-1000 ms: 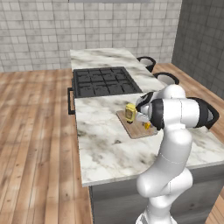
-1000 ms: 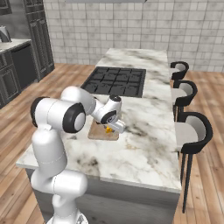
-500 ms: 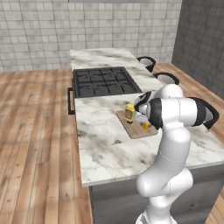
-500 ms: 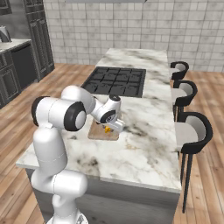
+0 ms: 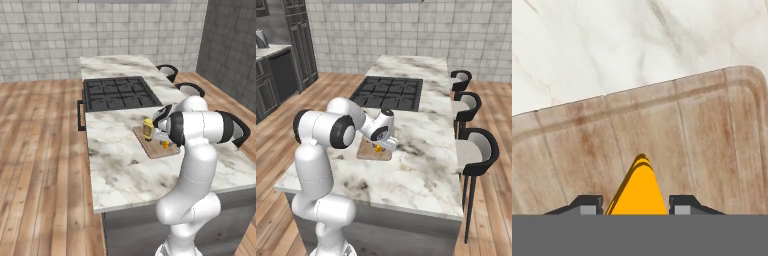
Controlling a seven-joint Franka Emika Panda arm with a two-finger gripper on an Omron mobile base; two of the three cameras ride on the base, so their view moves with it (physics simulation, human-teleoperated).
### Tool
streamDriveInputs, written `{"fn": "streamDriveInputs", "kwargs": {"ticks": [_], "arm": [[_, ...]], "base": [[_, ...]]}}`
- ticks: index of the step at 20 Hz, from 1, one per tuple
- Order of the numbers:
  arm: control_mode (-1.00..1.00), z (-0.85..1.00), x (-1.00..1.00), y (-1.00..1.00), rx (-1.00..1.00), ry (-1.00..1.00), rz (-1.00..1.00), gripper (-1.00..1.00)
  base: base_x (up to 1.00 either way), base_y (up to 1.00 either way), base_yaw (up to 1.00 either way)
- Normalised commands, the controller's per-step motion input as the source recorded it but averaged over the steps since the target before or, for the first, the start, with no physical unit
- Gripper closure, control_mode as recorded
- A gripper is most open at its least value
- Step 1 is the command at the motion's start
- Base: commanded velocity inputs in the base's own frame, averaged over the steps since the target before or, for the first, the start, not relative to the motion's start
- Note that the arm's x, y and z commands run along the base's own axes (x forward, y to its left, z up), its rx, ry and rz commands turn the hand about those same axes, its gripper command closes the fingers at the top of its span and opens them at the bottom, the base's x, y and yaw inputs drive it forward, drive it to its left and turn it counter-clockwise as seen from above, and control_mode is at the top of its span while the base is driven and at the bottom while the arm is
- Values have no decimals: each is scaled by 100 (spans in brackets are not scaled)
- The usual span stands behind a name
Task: Retrieve the reheated potato from the microwave, then place the potato, cheese, and condiment on the cutting board.
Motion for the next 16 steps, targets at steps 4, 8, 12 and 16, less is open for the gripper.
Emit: {"fn": "streamDriveInputs", "kwargs": {"ticks": [4, 8, 12, 16], "arm": [[-100, -6, 1, 0, 0, 0, 5, 100], [-100, -2, 0, 0, 0, 0, 5, -100], [-100, 0, 0, 0, 0, 0, 5, -100], [-100, 3, 0, 0, 0, 1, 5, -100]], "base": [[0, 0, 0], [0, 0, 0], [0, 0, 0], [0, 0, 0]]}}
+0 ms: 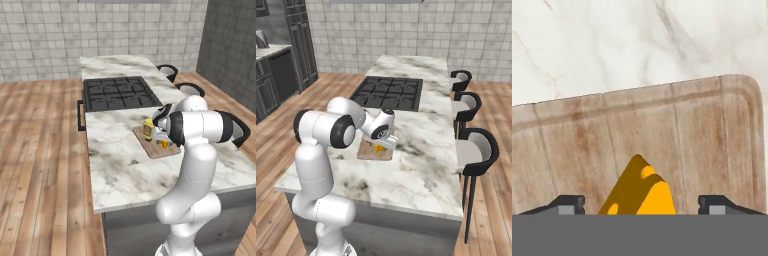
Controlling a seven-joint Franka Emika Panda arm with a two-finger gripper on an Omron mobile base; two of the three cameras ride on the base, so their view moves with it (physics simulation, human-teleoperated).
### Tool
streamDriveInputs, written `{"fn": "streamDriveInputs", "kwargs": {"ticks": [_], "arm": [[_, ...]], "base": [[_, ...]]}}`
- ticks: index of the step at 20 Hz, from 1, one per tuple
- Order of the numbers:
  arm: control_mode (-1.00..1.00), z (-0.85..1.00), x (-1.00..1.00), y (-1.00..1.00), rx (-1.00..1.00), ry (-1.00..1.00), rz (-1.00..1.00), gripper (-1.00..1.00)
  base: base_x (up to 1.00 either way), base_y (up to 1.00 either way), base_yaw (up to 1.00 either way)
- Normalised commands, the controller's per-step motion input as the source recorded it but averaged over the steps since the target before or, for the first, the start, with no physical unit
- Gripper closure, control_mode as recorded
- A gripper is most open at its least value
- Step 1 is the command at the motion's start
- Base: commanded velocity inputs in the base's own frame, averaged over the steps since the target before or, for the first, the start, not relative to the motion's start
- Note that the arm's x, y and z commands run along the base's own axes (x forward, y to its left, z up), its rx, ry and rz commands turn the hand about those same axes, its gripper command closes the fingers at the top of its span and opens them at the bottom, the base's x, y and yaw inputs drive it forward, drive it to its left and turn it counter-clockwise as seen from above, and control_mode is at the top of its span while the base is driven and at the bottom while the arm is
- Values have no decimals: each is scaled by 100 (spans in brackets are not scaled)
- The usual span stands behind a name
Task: Retrieve the reheated potato from the microwave, then place the potato, cheese, and condiment on the cutting board.
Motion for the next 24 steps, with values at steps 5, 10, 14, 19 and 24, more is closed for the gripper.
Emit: {"fn": "streamDriveInputs", "kwargs": {"ticks": [5, 10, 14, 19, 24], "arm": [[-100, 15, 0, -1, 0, 2, 4, -100], [-100, 26, -2, -2, 0, 4, 4, -100], [-100, 29, -10, 0, 0, 1, 7, -100], [-100, 24, -22, -3, 0, 3, 8, -100], [-100, 15, -40, -1, -2, 0, 8, -100]], "base": [[0, 0, 0], [0, 0, 0], [0, 0, 0], [0, 0, 0], [0, 0, 0]]}}
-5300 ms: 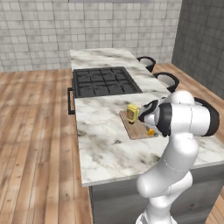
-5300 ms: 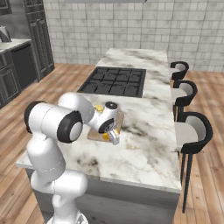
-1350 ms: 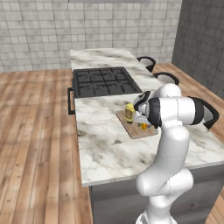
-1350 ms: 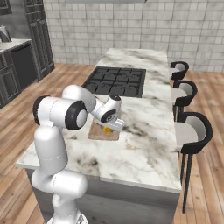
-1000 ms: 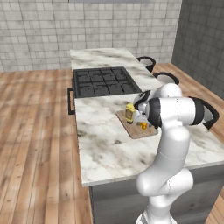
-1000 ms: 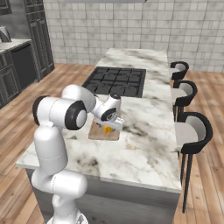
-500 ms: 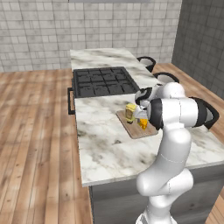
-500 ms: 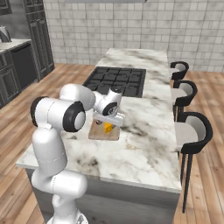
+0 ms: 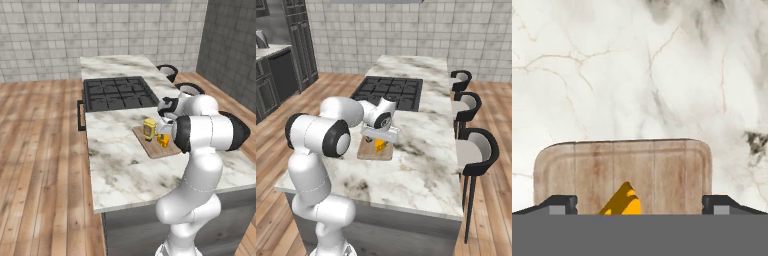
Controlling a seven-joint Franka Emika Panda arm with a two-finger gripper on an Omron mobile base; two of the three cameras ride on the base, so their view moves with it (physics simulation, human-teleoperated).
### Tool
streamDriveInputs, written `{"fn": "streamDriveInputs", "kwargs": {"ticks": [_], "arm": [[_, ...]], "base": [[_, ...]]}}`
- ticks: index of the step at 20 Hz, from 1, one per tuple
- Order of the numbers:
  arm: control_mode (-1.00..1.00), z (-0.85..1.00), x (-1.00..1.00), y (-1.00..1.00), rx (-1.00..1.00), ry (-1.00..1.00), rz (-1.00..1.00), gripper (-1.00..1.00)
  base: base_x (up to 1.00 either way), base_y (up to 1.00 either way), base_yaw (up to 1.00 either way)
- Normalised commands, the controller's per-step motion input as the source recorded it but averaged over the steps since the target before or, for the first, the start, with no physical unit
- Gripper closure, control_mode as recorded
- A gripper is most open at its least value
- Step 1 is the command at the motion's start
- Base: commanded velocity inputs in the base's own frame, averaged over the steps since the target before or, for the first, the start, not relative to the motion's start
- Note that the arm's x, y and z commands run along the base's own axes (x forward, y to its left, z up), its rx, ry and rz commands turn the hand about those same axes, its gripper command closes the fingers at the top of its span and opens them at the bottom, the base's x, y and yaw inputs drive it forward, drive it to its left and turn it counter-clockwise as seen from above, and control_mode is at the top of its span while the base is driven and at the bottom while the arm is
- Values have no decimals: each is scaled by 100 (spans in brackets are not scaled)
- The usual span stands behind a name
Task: Retrieve the reheated potato from the microwave, then place the potato, cheese, and condiment on the cutting board.
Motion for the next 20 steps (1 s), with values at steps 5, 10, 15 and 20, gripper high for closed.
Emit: {"fn": "streamDriveInputs", "kwargs": {"ticks": [5, 10, 15, 20], "arm": [[-100, 21, -33, 0, 0, 0, 5, -100], [-100, 30, -33, 0, 0, 5, 3, -100], [-100, 27, -38, 0, -1, 8, 0, -100], [-100, 28, -40, 0, 0, 8, 0, -100]], "base": [[0, 0, 0], [0, 0, 0], [0, 0, 0], [0, 0, 0]]}}
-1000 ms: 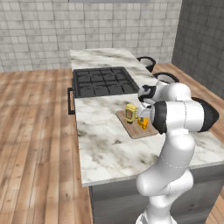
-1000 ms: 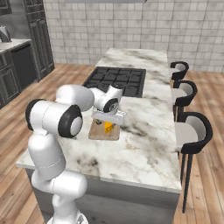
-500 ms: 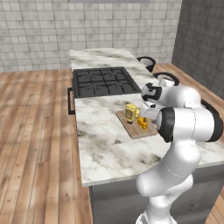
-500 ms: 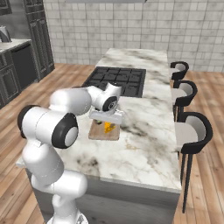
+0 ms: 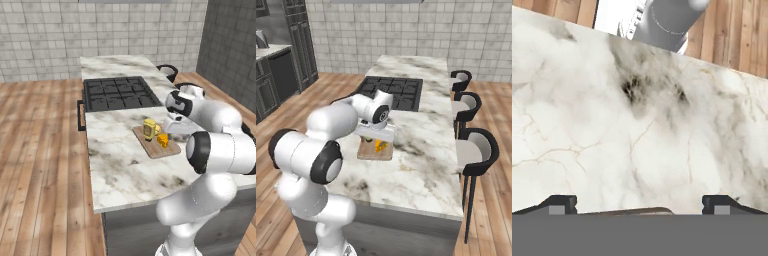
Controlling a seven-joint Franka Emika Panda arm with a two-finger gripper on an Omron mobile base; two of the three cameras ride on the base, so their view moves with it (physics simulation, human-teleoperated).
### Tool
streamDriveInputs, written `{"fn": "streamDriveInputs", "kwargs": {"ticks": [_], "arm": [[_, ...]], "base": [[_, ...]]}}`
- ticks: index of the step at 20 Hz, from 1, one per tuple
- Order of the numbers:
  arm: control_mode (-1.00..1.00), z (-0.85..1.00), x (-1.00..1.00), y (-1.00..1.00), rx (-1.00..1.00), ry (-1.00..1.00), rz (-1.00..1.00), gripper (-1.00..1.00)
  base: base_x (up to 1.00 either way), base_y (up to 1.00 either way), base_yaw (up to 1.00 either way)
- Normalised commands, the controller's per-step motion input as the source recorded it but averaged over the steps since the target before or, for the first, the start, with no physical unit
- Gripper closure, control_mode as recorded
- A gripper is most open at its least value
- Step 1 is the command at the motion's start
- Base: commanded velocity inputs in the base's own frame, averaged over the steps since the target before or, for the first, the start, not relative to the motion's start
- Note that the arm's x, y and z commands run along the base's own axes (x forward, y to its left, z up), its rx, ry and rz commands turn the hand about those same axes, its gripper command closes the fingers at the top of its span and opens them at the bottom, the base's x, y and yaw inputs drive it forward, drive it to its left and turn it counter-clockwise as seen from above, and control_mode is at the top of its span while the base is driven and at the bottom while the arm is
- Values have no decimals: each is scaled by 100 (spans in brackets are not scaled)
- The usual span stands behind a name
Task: Retrieve the reheated potato from the microwave, then place the potato, cheese, and condiment on the cutting board.
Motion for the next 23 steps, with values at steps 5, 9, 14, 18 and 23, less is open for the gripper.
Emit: {"fn": "streamDriveInputs", "kwargs": {"ticks": [5, 9, 14, 18, 23], "arm": [[-100, 22, -51, 0, 0, 0, 0, -100], [-100, 12, -56, 2, -3, 0, 0, -100], [-100, 9, -50, 17, -9, 0, 0, -100], [-100, 18, -42, 18, -6, 0, 0, -100], [-100, 19, -48, 9, 0, 1, 0, -100]], "base": [[0, 0, 0], [0, 0, 0], [0, 0, 0], [0, 0, 0], [0, 0, 0]]}}
